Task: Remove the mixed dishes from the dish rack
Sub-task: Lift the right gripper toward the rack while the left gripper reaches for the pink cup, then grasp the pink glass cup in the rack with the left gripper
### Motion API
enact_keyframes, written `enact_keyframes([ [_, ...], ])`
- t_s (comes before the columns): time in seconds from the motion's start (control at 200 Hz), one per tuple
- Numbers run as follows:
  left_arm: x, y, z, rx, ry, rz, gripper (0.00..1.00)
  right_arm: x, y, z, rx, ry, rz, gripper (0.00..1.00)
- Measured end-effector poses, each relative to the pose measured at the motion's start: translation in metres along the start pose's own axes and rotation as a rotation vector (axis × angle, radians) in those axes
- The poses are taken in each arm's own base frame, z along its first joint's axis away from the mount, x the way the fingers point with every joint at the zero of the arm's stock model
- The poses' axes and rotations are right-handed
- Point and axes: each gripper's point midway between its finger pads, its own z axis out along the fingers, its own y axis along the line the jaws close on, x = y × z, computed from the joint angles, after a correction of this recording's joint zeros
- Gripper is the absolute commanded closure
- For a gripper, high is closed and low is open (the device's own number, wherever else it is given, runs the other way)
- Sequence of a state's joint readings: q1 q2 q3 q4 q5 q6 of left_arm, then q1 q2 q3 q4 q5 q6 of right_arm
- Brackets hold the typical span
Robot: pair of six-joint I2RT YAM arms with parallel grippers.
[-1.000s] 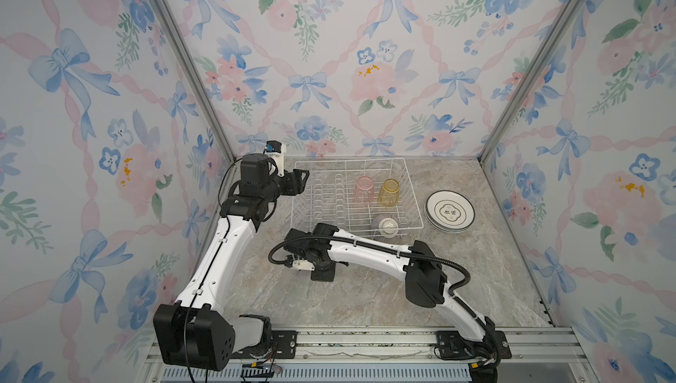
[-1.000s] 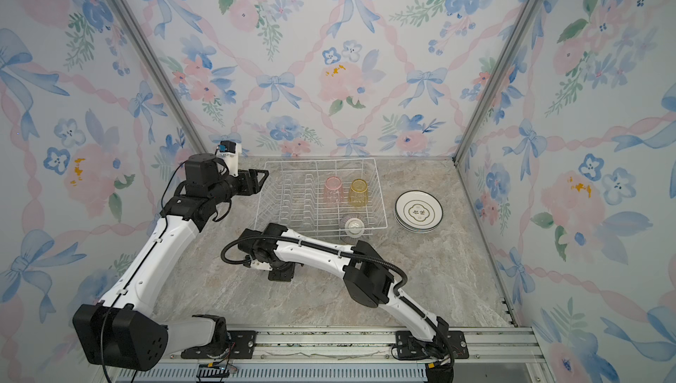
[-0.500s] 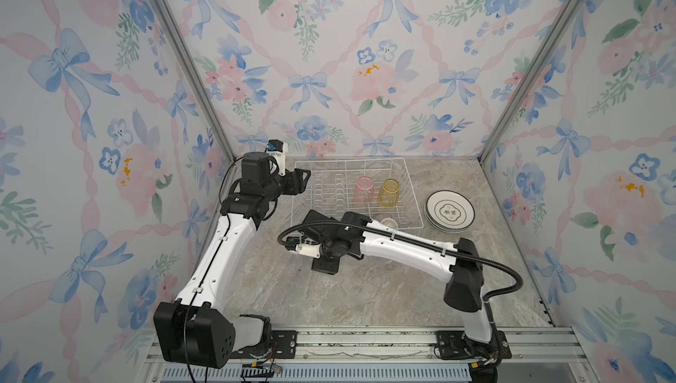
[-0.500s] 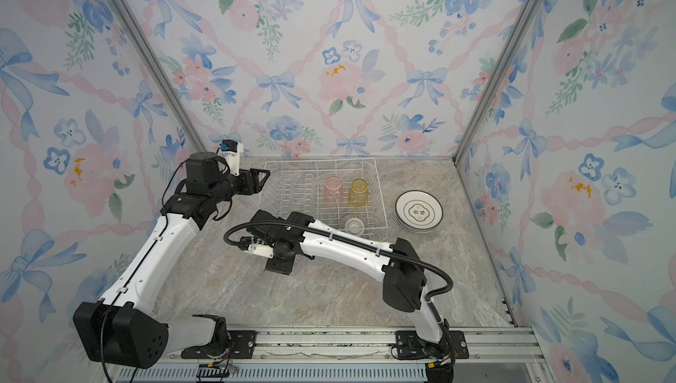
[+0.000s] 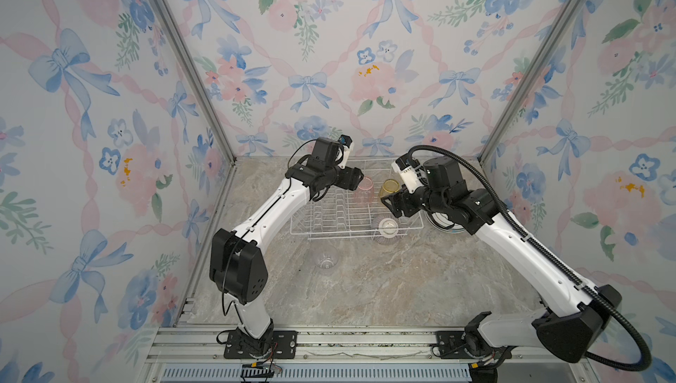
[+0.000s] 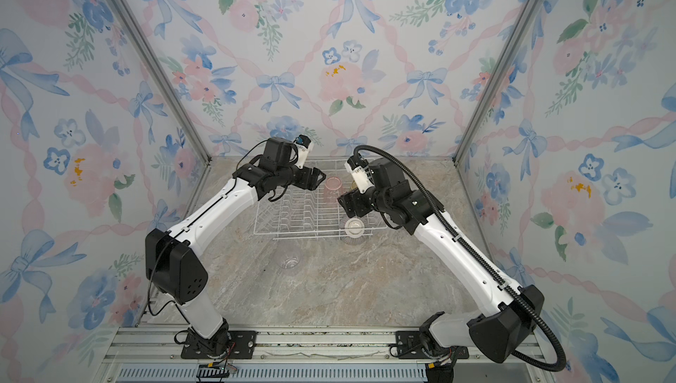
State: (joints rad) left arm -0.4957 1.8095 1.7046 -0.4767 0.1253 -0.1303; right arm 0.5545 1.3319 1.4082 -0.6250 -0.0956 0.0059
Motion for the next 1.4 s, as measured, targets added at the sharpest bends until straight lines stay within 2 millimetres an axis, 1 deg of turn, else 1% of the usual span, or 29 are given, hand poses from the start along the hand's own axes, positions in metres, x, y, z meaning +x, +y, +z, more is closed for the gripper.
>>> enact_keyframes([
  [0.085, 0.003, -0.003, 0.026, -0.001, 0.032, 0.014, 0.18, 0.005, -0.018, -0.006, 0.030, -0.011, 0.047, 0.13],
  [0.24, 0.011, 0.002, 0.066, -0.022, 0.094, 0.026, 0.16, 0.009, -0.046, -0.018, 0.074, -0.044, 0.113, 0.13],
  [0.375, 0.020, 0.006, 0.090, -0.026, 0.129, 0.028, 0.16, 0.018, -0.061, -0.023, 0.089, -0.051, 0.160, 0.12],
  [0.535, 0.027, 0.007, 0.110, -0.026, 0.157, 0.034, 0.16, 0.025, -0.071, -0.021, 0.090, -0.046, 0.195, 0.12],
  [0.73, 0.038, 0.004, 0.125, -0.028, 0.192, 0.051, 0.15, 0.029, -0.077, -0.021, 0.085, -0.048, 0.213, 0.11],
  [0.93, 0.050, -0.001, 0.136, -0.032, 0.225, 0.075, 0.15, 0.026, -0.078, -0.022, 0.073, -0.065, 0.219, 0.10],
  [1.02, 0.053, -0.002, 0.141, -0.042, 0.232, 0.087, 0.15, 0.026, -0.080, -0.022, 0.072, -0.069, 0.223, 0.10],
  [1.335, 0.066, 0.007, 0.152, -0.103, 0.270, 0.118, 0.15, 0.024, -0.084, -0.024, 0.061, -0.082, 0.233, 0.10],
  [1.4, 0.068, 0.008, 0.153, -0.108, 0.277, 0.120, 0.16, 0.024, -0.083, -0.023, 0.056, -0.082, 0.233, 0.10],
])
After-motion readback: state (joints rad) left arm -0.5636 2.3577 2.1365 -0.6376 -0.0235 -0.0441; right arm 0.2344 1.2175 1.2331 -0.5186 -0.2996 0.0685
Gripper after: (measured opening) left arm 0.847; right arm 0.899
